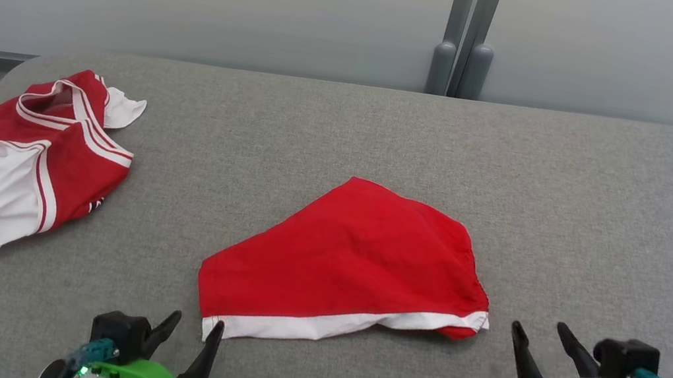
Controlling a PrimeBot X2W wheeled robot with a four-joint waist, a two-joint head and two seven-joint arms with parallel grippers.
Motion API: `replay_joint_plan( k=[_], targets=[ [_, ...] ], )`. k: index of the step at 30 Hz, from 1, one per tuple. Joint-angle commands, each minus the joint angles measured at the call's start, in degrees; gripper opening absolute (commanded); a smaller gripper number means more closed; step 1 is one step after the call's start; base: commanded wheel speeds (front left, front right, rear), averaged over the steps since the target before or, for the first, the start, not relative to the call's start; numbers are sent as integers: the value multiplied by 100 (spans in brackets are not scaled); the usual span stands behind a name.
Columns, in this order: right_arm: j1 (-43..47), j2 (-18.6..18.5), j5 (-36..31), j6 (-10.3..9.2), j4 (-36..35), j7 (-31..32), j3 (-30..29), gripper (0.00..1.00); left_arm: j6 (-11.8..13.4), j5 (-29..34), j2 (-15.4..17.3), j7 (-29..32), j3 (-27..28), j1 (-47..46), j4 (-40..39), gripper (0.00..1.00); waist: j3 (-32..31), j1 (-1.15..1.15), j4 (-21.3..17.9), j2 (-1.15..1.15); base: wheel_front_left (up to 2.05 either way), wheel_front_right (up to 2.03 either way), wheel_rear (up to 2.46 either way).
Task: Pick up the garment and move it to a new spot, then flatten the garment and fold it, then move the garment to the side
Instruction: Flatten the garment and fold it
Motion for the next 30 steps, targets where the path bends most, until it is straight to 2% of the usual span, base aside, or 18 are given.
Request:
replay_joint_plan(
  k=[1,7,19,20,21,22,23,25,30],
  targets=[
    [-252,-51,88,-1,10,377,121,100,-9,-123,86,337,-49,-173,98,100,87,0,-30,0,0,0,0],
    [-761,-36,202,-1,-62,1159,488,100,69,-254,88,993,-113,-393,333,100,190,0,-52,0,0,0,0],
    [-1047,112,145,-1,266,1747,653,100,279,-362,-69,1198,-117,-651,775,100,392,0,-67,0,0,0,0],
    [-1069,124,148,-1,290,1780,645,100,285,-385,-80,1241,-115,-672,816,95,408,0,-65,0,0,0,0],
    [-1093,137,146,-1,307,1809,643,100,287,-393,-84,1247,-120,-702,839,73,425,0,-64,0,0,0,0],
    [-1114,152,150,-1,323,1831,656,100,290,-417,-87,1302,-120,-729,887,44,439,0,-63,0,0,0,0],
    [-1126,164,175,-1,339,1851,672,100,281,-430,-82,1330,-135,-744,925,32,452,0,-64,0,0,0,0],
    [-1125,176,200,-1,372,1872,681,100,255,-455,-69,1351,-156,-767,969,0,476,0,-66,0,0,0,0],
    [-1187,225,265,-1,496,1886,584,100,200,-480,-57,1295,-215,-824,1022,0,527,0,-63,0,0,0,0]
  ],
)
